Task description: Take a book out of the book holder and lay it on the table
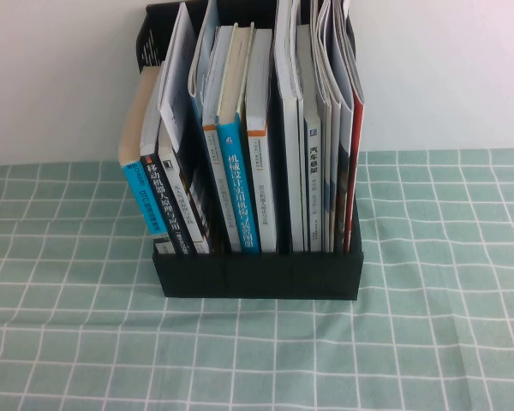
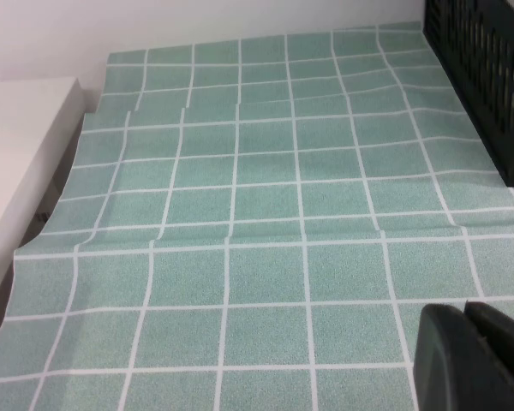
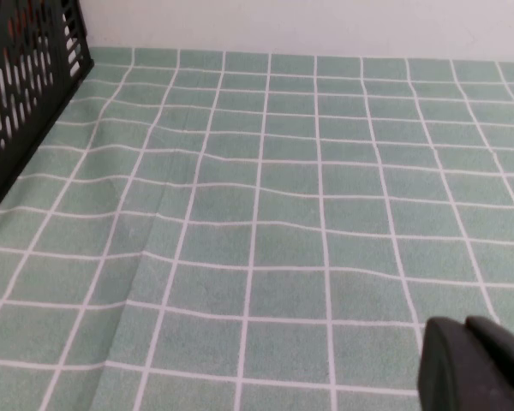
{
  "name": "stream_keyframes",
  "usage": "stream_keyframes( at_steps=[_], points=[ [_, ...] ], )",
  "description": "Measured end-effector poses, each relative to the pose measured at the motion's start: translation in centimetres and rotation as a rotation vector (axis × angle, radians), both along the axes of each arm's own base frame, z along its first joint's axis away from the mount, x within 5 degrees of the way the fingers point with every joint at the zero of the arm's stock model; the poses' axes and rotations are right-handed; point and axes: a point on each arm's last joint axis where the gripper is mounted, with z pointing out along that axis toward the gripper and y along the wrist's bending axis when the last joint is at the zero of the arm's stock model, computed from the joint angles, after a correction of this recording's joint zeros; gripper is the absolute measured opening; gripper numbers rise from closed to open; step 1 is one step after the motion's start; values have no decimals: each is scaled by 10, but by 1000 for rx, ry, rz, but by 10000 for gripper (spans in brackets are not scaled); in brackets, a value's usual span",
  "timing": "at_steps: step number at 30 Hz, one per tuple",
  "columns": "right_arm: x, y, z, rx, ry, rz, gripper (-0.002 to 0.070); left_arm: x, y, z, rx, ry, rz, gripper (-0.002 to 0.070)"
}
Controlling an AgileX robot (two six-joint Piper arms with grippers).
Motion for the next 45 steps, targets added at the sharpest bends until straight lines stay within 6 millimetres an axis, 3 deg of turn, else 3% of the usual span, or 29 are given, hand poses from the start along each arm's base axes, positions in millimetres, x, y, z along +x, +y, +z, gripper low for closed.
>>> stream_keyframes(
  at_steps=[45],
  points=[
    [0,0,0,-4,0,0,-2,0,-1,0,15,-7,-37,-3]
  ],
)
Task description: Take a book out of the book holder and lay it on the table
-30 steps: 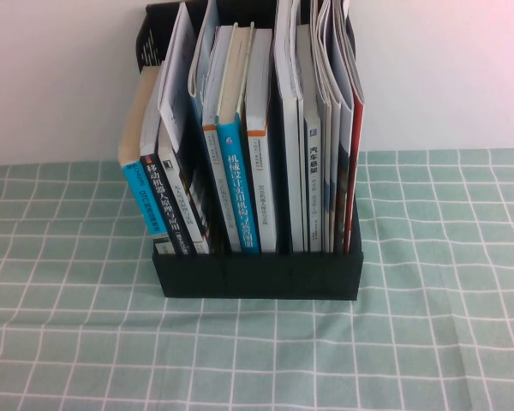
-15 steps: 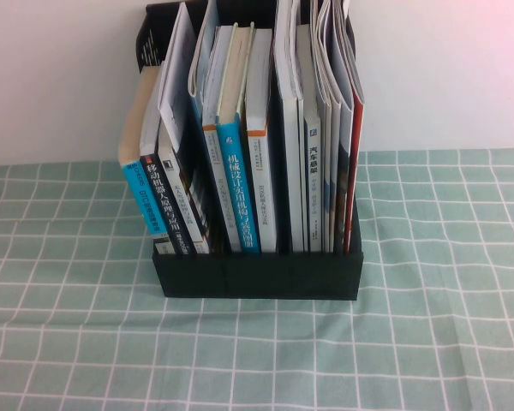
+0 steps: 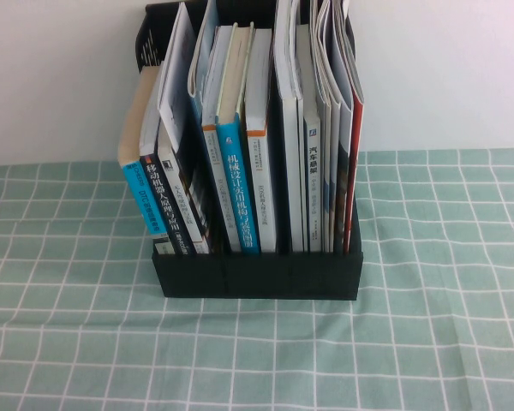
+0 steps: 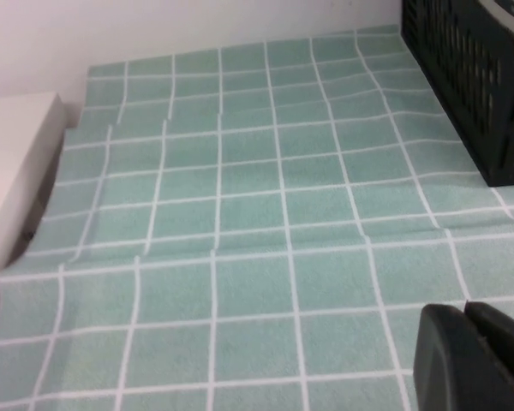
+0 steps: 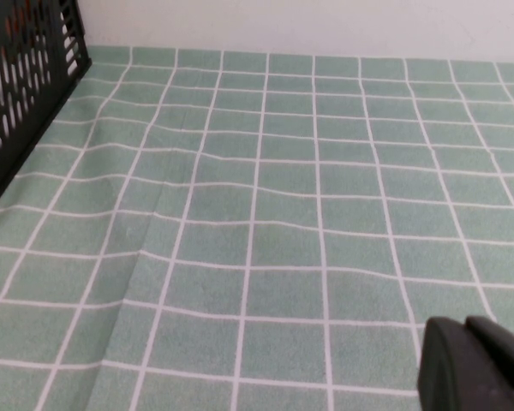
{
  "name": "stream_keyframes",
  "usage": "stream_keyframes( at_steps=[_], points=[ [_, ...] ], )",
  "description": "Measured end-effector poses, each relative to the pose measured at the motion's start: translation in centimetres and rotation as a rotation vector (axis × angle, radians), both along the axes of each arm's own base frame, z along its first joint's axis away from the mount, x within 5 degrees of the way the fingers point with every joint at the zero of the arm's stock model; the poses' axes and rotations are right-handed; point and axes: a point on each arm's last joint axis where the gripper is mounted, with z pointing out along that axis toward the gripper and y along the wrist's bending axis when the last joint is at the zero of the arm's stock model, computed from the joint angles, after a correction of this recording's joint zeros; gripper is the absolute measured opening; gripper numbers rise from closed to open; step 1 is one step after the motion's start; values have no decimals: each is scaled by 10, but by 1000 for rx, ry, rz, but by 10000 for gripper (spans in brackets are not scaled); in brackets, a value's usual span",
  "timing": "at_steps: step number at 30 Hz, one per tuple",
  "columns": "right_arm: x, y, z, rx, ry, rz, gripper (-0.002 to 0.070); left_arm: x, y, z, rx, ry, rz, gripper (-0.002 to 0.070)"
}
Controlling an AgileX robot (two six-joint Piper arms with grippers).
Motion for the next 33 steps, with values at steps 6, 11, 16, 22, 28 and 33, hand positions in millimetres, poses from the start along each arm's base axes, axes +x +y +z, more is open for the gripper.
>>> stream_keyframes(
  at_steps=[6,11,16,22,28,33],
  points=[
    [0,0,0,-13,-2,1,-2,4,1,8,14,-129,9,-3],
    [3,-3,9,-77,-100,-6,-2,6,2,29,6,-365,23,-3],
    [5,-4,39,-100,-434,-37,-2,2,3,52,-15,-622,39,-3],
    [0,-5,62,60,-696,-59,-2,-3,4,65,-35,-778,47,-3],
    [-3,-6,68,151,-774,-59,-2,-4,7,67,-91,-804,68,-3],
    [-4,-5,79,155,-727,-57,-2,-6,7,84,-142,-737,68,-3]
  ],
)
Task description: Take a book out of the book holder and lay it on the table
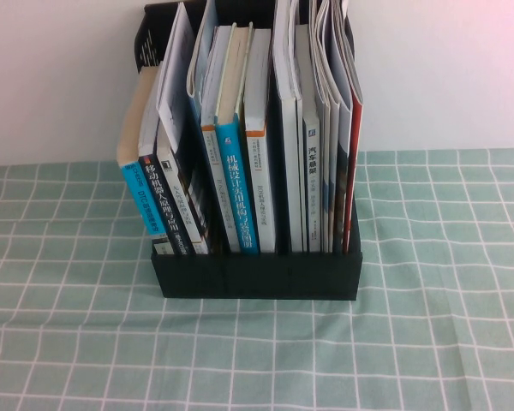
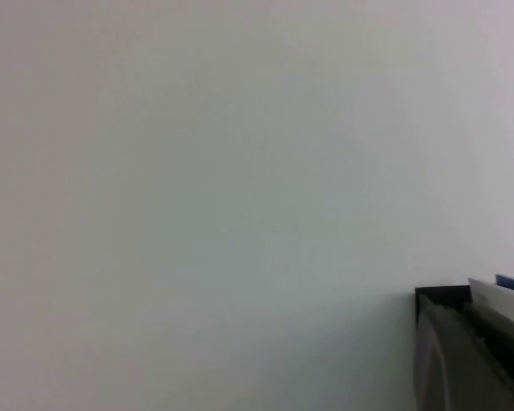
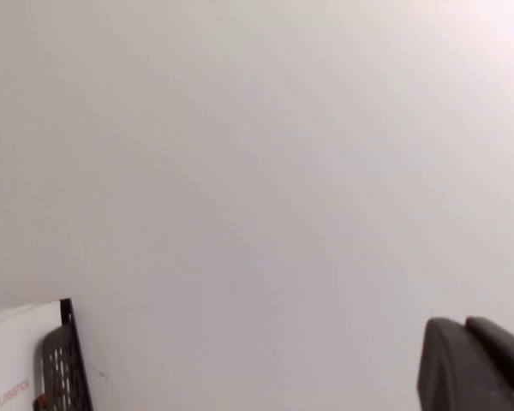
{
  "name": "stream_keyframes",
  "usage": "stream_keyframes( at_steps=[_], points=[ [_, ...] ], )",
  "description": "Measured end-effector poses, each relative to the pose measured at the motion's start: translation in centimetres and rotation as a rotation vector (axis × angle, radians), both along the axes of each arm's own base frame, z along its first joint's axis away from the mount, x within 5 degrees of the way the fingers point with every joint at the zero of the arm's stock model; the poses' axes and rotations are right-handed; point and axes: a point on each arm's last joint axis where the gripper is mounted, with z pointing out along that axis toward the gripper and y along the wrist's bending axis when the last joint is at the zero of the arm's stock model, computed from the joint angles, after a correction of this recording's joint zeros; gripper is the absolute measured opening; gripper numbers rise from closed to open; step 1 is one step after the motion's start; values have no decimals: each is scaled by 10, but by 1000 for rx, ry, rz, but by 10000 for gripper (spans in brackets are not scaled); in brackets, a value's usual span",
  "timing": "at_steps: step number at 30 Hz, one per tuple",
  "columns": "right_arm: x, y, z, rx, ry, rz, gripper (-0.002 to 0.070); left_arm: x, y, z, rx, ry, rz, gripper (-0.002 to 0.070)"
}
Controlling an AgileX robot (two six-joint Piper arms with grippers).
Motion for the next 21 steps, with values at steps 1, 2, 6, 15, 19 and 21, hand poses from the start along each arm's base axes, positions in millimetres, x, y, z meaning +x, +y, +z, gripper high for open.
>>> stream_keyframes(
  at_steps=[1,2,6,15,19,21],
  points=[
    [-1,1,7,-14,27,1,-2,-2,-1,10,6,17,-8,-3],
    [-3,1,14,-29,52,0,-2,-3,-2,20,10,37,-17,-3],
    [-16,2,43,-69,183,-9,-2,2,-4,54,20,138,-43,-3],
    [-16,6,100,-137,476,36,-2,53,-8,102,-48,337,-94,-3],
    [1,15,118,-220,551,143,-2,76,-16,112,-87,384,-159,-3],
    [12,22,121,-252,590,228,-2,89,-26,123,-74,434,-228,-3]
  ],
)
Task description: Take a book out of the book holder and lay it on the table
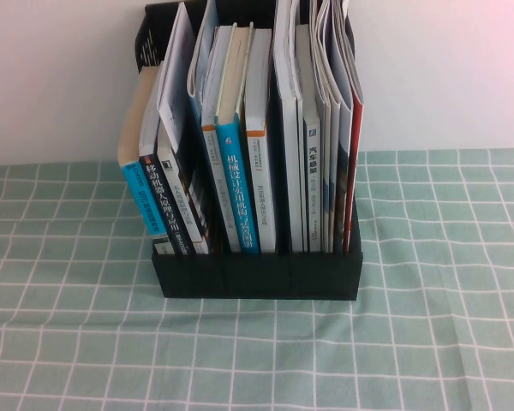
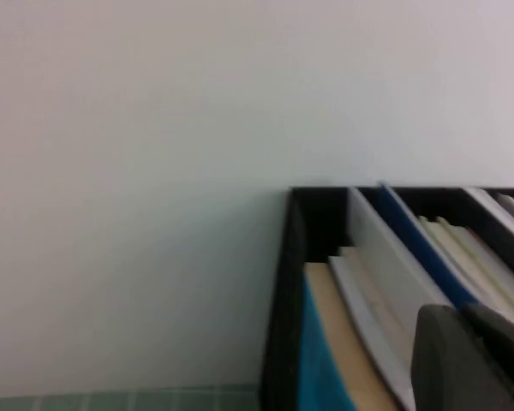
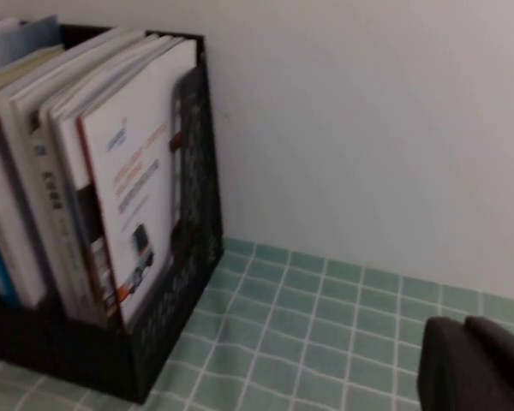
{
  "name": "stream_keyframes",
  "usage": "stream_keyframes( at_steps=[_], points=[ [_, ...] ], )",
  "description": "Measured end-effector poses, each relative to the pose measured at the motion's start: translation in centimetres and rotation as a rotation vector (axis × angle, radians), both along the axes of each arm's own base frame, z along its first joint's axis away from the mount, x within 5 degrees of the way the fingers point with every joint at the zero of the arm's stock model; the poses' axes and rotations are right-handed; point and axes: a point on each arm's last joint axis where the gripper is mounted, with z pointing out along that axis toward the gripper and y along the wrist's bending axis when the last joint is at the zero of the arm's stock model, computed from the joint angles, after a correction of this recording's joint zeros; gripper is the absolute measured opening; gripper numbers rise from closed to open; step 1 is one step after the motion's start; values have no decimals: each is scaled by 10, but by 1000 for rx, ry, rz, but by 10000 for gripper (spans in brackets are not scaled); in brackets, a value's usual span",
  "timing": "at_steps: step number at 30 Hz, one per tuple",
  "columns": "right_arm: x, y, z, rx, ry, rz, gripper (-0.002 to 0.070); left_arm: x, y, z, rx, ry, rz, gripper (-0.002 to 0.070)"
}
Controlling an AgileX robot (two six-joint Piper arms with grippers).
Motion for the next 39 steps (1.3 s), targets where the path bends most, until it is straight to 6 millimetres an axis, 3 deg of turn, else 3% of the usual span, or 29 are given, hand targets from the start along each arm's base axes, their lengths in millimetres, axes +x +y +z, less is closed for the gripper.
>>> stream_keyframes(
  at_steps=[7,12,16,23,28,39],
  points=[
    [39,20,-14,-45,205,305,-2,44,-53,38,51,63,-258,-3],
    [55,24,-23,-92,280,404,-2,73,-105,56,110,55,-414,-3],
    [65,24,-29,-89,325,423,-2,99,-148,50,169,80,-506,-3],
    [64,32,-25,19,315,490,-2,142,-206,15,248,211,-589,-3],
    [63,36,-21,84,295,520,-1,163,-223,-8,286,280,-603,-3],
    [64,38,-16,124,247,536,-1,168,-228,-10,284,281,-604,-3]
  ],
)
